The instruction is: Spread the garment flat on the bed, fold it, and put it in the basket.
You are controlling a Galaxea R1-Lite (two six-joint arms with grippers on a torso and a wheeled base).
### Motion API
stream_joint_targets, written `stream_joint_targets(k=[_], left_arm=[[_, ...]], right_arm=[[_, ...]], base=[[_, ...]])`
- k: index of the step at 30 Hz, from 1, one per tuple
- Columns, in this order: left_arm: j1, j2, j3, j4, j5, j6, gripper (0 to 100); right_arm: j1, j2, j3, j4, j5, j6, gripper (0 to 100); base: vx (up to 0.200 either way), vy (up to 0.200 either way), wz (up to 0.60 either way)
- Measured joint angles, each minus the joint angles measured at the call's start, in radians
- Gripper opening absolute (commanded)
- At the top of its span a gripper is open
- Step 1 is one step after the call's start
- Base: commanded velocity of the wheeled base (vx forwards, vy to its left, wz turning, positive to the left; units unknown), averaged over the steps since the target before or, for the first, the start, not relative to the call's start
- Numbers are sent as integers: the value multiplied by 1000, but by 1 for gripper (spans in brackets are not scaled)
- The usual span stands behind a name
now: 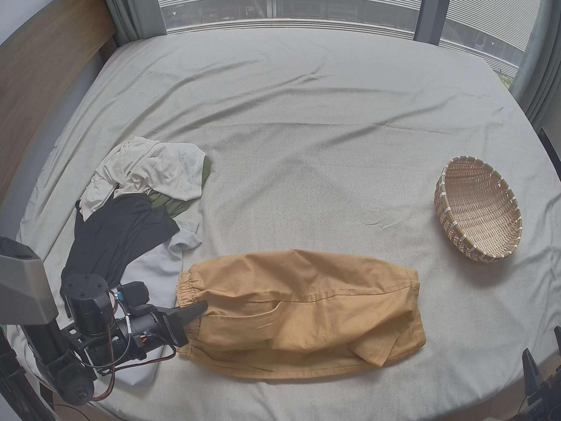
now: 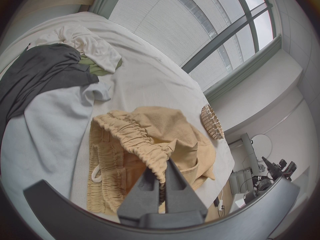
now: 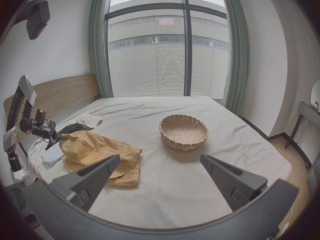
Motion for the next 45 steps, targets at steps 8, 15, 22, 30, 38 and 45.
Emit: stream_joint_targets(k=[8,15,22,30,38,45], left_arm=[[2,-99,-19,0,0,-9,0],[0,-131,-26,0,0,-8,0],[3,-140,-21,0,0,-7,0],[5,-149,-29,0,0,-8,0],[6,-150,-42,0,-7,-10,0],[8,-150,-44,0,-15,-11,0]], right_arm=[[-1,0,0,-5,7,-29,100],[1,10,-70,-83,19,-33,100],[56,168,-183,-110,49,6,100],[166,442,-240,-196,122,152,100],[216,621,-322,-264,239,193,100],[222,760,-393,-268,301,196,100]], base=[[0,0,0],[0,0,0],[0,0,0],[0,0,0],[0,0,0],[0,0,0]])
